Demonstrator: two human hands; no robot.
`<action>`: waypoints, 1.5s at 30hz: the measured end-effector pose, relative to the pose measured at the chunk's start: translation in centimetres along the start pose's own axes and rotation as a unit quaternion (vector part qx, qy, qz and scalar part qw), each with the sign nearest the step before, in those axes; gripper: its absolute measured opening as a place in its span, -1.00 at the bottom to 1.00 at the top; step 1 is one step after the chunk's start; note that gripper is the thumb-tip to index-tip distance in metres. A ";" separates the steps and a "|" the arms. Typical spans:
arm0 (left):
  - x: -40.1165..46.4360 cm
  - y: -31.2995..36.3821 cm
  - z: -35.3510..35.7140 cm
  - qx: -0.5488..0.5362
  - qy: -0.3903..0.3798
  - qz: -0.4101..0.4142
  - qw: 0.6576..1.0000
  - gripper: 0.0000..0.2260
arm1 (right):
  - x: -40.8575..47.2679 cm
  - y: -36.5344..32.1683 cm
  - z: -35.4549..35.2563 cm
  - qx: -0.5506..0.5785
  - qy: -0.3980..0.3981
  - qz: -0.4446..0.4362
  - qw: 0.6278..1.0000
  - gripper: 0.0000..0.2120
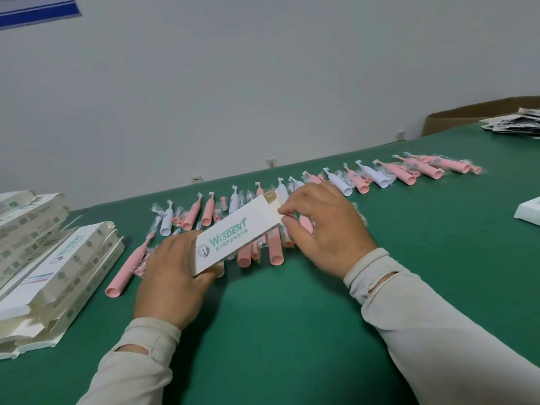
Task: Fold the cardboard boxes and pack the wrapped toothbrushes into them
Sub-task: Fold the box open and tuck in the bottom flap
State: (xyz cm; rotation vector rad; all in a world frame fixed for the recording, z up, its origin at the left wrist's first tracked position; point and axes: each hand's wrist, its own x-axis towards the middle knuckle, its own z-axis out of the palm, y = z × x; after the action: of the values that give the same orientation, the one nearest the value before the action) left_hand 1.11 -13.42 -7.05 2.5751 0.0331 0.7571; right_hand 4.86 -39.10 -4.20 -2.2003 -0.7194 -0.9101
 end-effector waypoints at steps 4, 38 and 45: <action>0.0 -0.2 -0.1 -0.018 -0.009 0.010 1.000 -0.53 | -0.1 0.5 -0.5 0.025 -0.082 0.037 0.996 -0.65; 0.8 -1.5 -0.6 -0.032 -0.104 0.074 0.991 -0.32 | -0.9 0.6 1.3 0.201 -0.116 0.134 0.963 -0.54; 0.4 -1.2 -0.8 -0.066 -0.101 0.094 0.988 -0.47 | -1.0 -0.2 1.9 0.256 -0.140 0.142 0.946 -0.44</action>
State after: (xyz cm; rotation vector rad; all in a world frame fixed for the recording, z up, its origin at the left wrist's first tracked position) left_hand 1.21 -11.97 -6.77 2.5370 -0.3174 0.5385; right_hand 4.92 -37.82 -5.96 -1.9056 -0.6547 -0.2258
